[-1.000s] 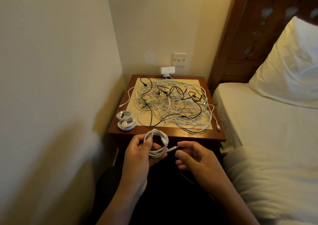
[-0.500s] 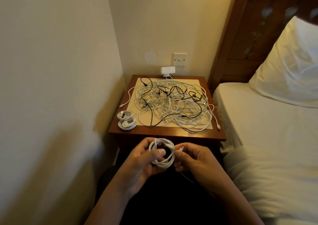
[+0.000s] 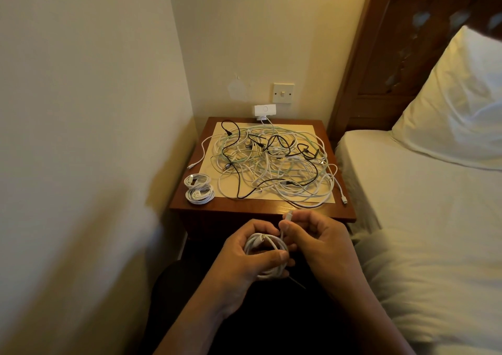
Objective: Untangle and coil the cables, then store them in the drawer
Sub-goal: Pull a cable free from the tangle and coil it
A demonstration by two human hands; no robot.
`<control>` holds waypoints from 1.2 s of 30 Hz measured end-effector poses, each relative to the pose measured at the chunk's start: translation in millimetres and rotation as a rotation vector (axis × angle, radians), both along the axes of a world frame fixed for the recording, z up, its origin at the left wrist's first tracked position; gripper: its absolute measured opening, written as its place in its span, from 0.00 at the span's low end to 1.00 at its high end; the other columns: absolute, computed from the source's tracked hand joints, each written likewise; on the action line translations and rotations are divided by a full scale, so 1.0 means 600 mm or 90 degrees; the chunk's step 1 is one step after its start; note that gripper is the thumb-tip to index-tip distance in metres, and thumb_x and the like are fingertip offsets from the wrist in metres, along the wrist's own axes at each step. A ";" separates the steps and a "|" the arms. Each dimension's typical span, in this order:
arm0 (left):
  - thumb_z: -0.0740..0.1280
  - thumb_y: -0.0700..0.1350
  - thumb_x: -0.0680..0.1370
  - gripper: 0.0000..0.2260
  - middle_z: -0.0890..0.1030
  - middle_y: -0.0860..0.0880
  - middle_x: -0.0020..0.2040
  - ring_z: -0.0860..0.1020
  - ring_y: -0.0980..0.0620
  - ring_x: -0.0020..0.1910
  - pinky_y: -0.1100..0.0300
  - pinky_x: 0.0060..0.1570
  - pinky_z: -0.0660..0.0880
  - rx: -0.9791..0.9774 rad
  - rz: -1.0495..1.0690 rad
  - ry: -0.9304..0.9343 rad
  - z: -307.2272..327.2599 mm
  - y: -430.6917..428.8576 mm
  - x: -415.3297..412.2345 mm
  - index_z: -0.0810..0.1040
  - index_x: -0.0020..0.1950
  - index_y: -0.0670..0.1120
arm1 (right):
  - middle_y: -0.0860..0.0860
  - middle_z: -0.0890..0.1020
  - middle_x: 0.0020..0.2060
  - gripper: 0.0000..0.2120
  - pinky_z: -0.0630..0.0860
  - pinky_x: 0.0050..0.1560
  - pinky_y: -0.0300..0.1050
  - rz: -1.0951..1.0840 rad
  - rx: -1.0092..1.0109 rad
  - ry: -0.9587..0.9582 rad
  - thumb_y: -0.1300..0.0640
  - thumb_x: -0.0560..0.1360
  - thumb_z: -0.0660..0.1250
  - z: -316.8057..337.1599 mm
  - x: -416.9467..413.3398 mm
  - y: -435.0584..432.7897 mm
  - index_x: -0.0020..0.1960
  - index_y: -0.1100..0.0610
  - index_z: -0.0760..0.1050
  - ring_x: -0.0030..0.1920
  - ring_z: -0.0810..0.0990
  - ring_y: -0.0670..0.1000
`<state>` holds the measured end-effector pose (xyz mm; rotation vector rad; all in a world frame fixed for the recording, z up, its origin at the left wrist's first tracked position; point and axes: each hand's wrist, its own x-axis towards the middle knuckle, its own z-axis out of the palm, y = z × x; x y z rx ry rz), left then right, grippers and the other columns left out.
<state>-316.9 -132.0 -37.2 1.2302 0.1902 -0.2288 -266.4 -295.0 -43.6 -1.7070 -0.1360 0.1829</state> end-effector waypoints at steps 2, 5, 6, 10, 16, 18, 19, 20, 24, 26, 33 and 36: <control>0.75 0.32 0.73 0.15 0.84 0.36 0.51 0.85 0.37 0.49 0.50 0.45 0.83 0.017 0.028 -0.002 -0.002 0.002 0.001 0.81 0.57 0.41 | 0.51 0.87 0.44 0.06 0.82 0.45 0.43 -0.039 0.019 -0.021 0.55 0.78 0.72 -0.003 0.002 -0.006 0.54 0.52 0.82 0.43 0.87 0.49; 0.77 0.35 0.70 0.15 0.81 0.30 0.53 0.85 0.36 0.49 0.51 0.45 0.83 0.002 0.048 0.008 -0.002 0.010 0.001 0.81 0.55 0.39 | 0.51 0.87 0.44 0.05 0.83 0.46 0.44 -0.097 0.063 -0.036 0.58 0.78 0.72 -0.001 0.004 -0.019 0.53 0.53 0.82 0.44 0.87 0.51; 0.77 0.36 0.69 0.15 0.80 0.29 0.53 0.85 0.36 0.49 0.51 0.44 0.83 -0.004 0.046 0.011 -0.001 0.014 0.000 0.80 0.55 0.39 | 0.51 0.87 0.44 0.05 0.83 0.46 0.45 -0.104 0.072 -0.040 0.58 0.78 0.72 -0.001 0.004 -0.021 0.53 0.53 0.83 0.44 0.87 0.51; 0.76 0.37 0.70 0.17 0.83 0.35 0.50 0.85 0.37 0.48 0.53 0.43 0.83 -0.019 0.031 0.019 0.001 0.021 0.001 0.80 0.57 0.39 | 0.53 0.87 0.44 0.06 0.83 0.48 0.47 -0.127 0.122 -0.039 0.58 0.78 0.71 -0.003 0.006 -0.022 0.54 0.54 0.83 0.45 0.87 0.53; 0.65 0.39 0.81 0.09 0.81 0.37 0.49 0.84 0.37 0.47 0.48 0.47 0.83 -0.088 0.053 0.100 0.007 0.010 0.014 0.78 0.60 0.37 | 0.48 0.83 0.46 0.13 0.82 0.52 0.41 0.001 0.070 -0.152 0.58 0.81 0.66 0.007 -0.001 -0.013 0.61 0.45 0.82 0.48 0.83 0.48; 0.62 0.39 0.81 0.10 0.77 0.35 0.49 0.83 0.35 0.45 0.45 0.47 0.83 -0.167 0.087 0.133 0.007 0.007 0.019 0.80 0.56 0.37 | 0.44 0.81 0.51 0.17 0.78 0.53 0.38 0.072 -0.062 -0.259 0.60 0.82 0.65 0.011 -0.008 -0.012 0.63 0.41 0.81 0.54 0.81 0.46; 0.61 0.40 0.81 0.11 0.77 0.35 0.50 0.83 0.35 0.44 0.44 0.48 0.83 -0.189 0.096 0.136 0.008 0.007 0.020 0.82 0.54 0.36 | 0.44 0.79 0.53 0.19 0.77 0.53 0.36 0.114 -0.121 -0.293 0.61 0.83 0.64 0.014 -0.013 -0.011 0.65 0.40 0.80 0.55 0.79 0.46; 0.61 0.40 0.81 0.12 0.79 0.35 0.51 0.83 0.36 0.45 0.42 0.50 0.82 -0.190 0.098 0.136 0.008 0.007 0.021 0.83 0.54 0.36 | 0.43 0.77 0.53 0.21 0.76 0.52 0.35 0.153 -0.173 -0.317 0.62 0.82 0.65 0.018 -0.016 -0.008 0.66 0.39 0.79 0.56 0.78 0.45; 0.59 0.47 0.80 0.21 0.79 0.30 0.63 0.81 0.38 0.54 0.44 0.54 0.81 -0.192 0.063 0.133 0.015 0.008 0.019 0.78 0.66 0.34 | 0.40 0.77 0.53 0.18 0.77 0.51 0.36 0.175 -0.329 -0.377 0.56 0.79 0.71 0.020 -0.024 0.007 0.66 0.41 0.79 0.54 0.76 0.41; 0.56 0.47 0.81 0.22 0.80 0.30 0.60 0.82 0.40 0.51 0.46 0.52 0.81 -0.192 0.068 0.122 0.018 0.008 0.019 0.78 0.65 0.33 | 0.39 0.78 0.52 0.14 0.78 0.50 0.37 0.141 -0.350 -0.383 0.55 0.77 0.74 0.021 -0.027 0.014 0.61 0.45 0.79 0.52 0.77 0.39; 0.57 0.46 0.83 0.17 0.83 0.36 0.58 0.83 0.44 0.52 0.43 0.61 0.78 -0.062 0.058 0.044 0.018 -0.002 0.007 0.84 0.59 0.41 | 0.41 0.75 0.40 0.15 0.74 0.40 0.31 -0.002 -0.320 -0.324 0.57 0.73 0.78 0.030 -0.021 0.025 0.48 0.45 0.73 0.44 0.76 0.40; 0.56 0.46 0.85 0.17 0.84 0.40 0.58 0.83 0.42 0.57 0.41 0.63 0.78 -0.014 0.044 0.037 0.016 0.005 0.008 0.84 0.60 0.45 | 0.43 0.78 0.36 0.15 0.74 0.38 0.32 -0.031 -0.309 -0.300 0.56 0.72 0.79 0.028 -0.021 0.025 0.45 0.44 0.73 0.42 0.78 0.42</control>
